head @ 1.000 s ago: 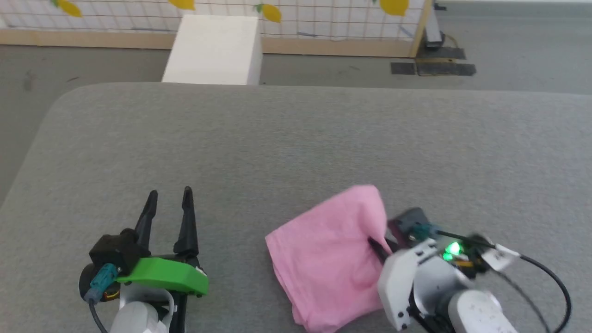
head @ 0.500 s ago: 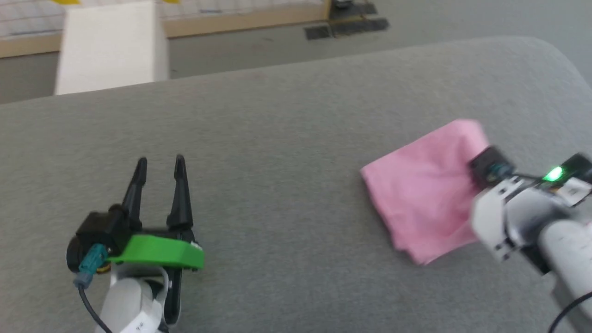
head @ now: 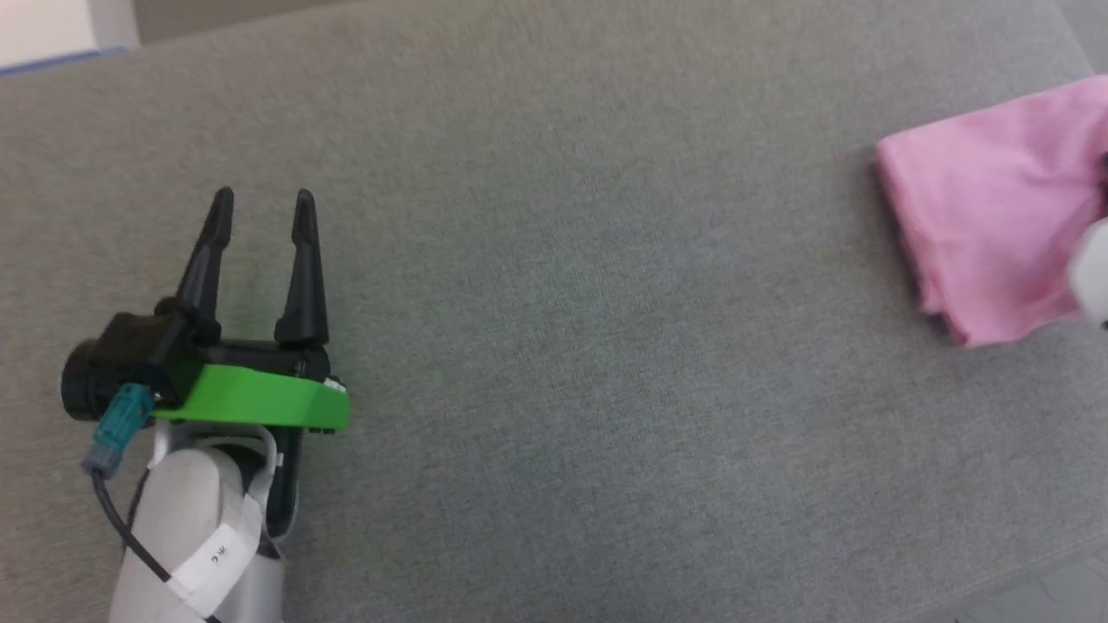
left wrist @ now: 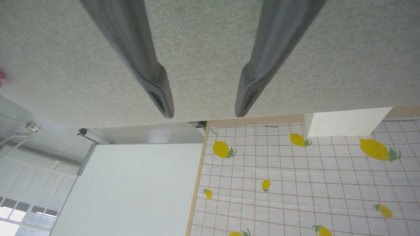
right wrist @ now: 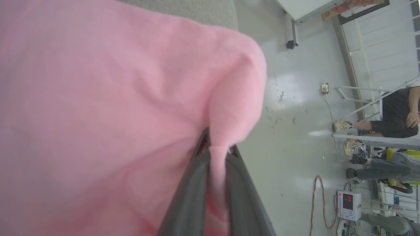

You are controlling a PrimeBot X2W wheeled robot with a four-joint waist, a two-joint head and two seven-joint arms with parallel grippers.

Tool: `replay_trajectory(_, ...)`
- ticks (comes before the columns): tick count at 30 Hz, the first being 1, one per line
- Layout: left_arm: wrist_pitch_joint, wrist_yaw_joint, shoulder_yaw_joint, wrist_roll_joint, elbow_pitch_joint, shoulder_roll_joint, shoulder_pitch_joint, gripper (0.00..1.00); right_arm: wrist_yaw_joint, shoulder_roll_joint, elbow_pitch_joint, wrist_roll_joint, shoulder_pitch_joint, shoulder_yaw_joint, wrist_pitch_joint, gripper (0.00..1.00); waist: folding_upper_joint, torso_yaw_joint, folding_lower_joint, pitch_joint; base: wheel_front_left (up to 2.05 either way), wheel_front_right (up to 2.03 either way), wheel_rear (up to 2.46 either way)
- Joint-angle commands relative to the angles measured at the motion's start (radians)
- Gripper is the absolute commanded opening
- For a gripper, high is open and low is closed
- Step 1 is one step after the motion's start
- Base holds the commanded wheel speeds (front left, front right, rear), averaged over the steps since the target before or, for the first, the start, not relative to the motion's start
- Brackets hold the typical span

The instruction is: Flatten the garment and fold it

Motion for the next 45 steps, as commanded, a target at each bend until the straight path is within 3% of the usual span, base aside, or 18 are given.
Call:
replay_trajectory(1, 0.009, -0.003, 0.003, 0.014, -0.013, 0.017, -0.019, 1.0, -0.002, 0.004, 0.023, -0.029, -0.026, -0.029, -0.017, 0.0, -0.0001, -0.034, -0.0001, 0.097, 0.0, 0.0, 0.0)
replay_trajectory(10, 0.034, 0.002, 0.001, 0.007, -0.041, 0.033, -0.01, 1.0, -0.002, 0.045, 0.119, -0.135, -0.083, -0.222, -0.105, 0.0, -0.0001, 0.017, -0.0001, 0.111, 0.0, 0.0, 0.0)
replay_trajectory(11, 0.031, 0.002, 0.0, 0.004, -0.034, 0.032, -0.009, 1.0, -0.002, 0.049, 0.126, -0.145, -0.082, -0.236, -0.115, 0.26, -0.0001, 0.023, -0.0001, 0.102, 0.0, 0.0, 0.0)
replay_trajectory(12, 0.025, 0.003, -0.002, 0.001, -0.026, 0.027, -0.006, 1.0, -0.002, 0.057, 0.14, -0.146, -0.081, -0.259, -0.124, 1.0, -0.0001, 0.031, -0.0001, 0.089, 0.0, 0.0, 0.0)
replay_trajectory(19, -0.02, 0.005, -0.029, -0.022, 0.07, -0.018, 0.028, 1.0, -0.002, 0.083, 0.188, -0.158, -0.017, -0.399, -0.208, 1.0, -0.0001, 0.108, -0.0001, -0.083, 0.0, 0.0, 0.0)
replay_trajectory(23, -0.035, 0.01, -0.043, -0.033, 0.131, -0.041, 0.066, 1.0, -0.002, 0.113, 0.145, -0.117, 0.062, -0.44, -0.274, 1.0, -0.0001, 0.162, -0.0001, -0.203, 0.0, 0.0, 0.0)
replay_trajectory(32, -0.044, 0.037, -0.063, -0.031, 0.201, -0.062, 0.143, 1.0, -0.002, 0.276, -0.161, 0.043, 0.332, -0.424, -0.389, 1.0, -0.0001, 0.28, -0.0001, -0.377, 0.0, 0.0, 0.0)
replay_trajectory(38, -0.045, 0.043, -0.084, -0.018, 0.212, -0.066, 0.167, 1.0, -0.002, 0.401, -0.351, 0.11, 0.485, -0.395, -0.41, 1.0, -0.0001, 0.343, -0.0001, -0.418, 0.0, 0.0, 0.0)
replay_trajectory(45, -0.045, 0.041, -0.11, -0.023, 0.214, -0.072, 0.179, 1.0, -0.002, 0.481, -0.474, 0.142, 0.61, -0.339, -0.419, 1.0, -0.0001, 0.388, -0.0001, -0.44, 0.0, 0.0, 0.0)
